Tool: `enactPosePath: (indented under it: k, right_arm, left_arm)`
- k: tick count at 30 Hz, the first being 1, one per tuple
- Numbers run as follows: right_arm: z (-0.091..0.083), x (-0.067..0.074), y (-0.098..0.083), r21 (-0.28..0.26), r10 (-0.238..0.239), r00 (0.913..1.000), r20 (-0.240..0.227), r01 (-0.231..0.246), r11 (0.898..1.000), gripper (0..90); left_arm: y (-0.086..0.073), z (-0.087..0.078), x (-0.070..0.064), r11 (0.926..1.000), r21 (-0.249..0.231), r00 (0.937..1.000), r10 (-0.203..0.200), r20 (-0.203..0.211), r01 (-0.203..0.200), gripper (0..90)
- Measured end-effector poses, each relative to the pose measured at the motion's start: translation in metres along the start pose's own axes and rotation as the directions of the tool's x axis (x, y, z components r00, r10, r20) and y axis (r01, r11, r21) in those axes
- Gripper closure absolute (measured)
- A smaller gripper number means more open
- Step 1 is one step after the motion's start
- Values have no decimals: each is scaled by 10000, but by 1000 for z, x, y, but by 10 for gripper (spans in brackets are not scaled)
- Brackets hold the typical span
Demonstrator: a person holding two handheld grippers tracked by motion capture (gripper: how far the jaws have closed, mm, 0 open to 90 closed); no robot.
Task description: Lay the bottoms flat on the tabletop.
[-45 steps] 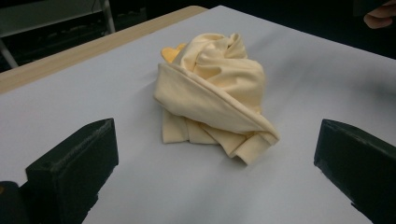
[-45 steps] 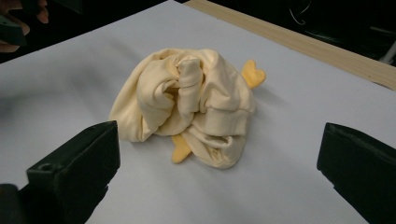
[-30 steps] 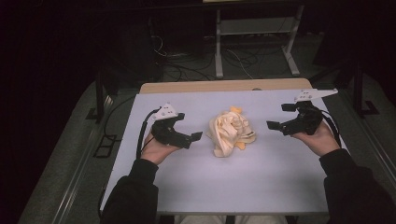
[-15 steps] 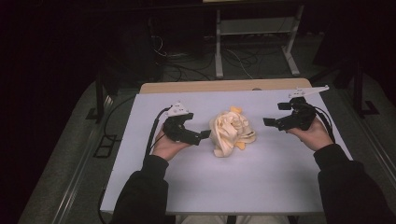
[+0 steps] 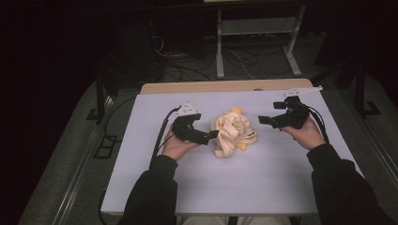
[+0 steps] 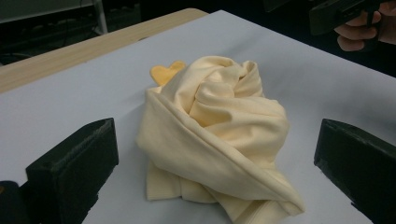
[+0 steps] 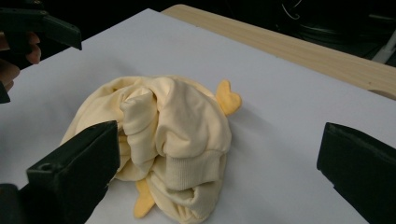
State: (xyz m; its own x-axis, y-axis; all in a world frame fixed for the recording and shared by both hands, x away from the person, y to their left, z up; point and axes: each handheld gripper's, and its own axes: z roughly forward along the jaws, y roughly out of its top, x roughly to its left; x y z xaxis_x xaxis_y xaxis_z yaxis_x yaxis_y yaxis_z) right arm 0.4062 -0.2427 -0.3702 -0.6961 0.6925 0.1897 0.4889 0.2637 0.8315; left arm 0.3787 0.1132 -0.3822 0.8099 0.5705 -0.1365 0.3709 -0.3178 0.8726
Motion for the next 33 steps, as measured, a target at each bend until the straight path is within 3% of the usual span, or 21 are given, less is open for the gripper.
enactPosePath:
  k: [13, 17, 20, 25, 29, 30, 31, 33]
  right_arm:
    - [28, 12, -6, 463, 38, 9998, -170, -30, 9989, 12]
    - [33, 13, -11, 371, 127, 9998, -119, -122, 9992, 127]
    - [39, 11, -13, 450, 350, 9993, -111, -345, 9984, 146]
    - [48, 10, -16, 609, 366, 9993, -40, -363, 9975, 237]
    - [54, 12, -17, 490, 493, 9984, -288, -479, 9976, 354]
    - [57, 14, -17, 459, 451, 9983, -357, -434, 9980, 427]
    - [57, 14, -17, 459, 451, 9983, -357, -434, 9980, 427]
    - [60, 16, -17, 451, 411, 9984, -397, -393, 9982, 526]
  left_arm:
    - [-16, 18, -4, 9989, 383, 9991, -294, 319, 282, 0]
    - [-22, 22, -3, 9975, 505, 9979, -513, 394, 493, 0]
    - [-26, 29, -4, 9955, 755, 9972, -601, 437, 567, 0]
    - [-33, 34, -5, 9950, 693, 9967, -748, 302, 725, 0]
    - [-35, 37, -5, 9923, 787, 9946, -986, 328, 958, 0]
    - [-36, 38, -6, 9924, 793, 9947, -973, 335, 944, 37]
    - [-37, 38, -6, 9922, 805, 9947, -980, 314, 952, 37]
    - [-37, 39, -7, 9919, 890, 9956, -920, 166, 902, 85]
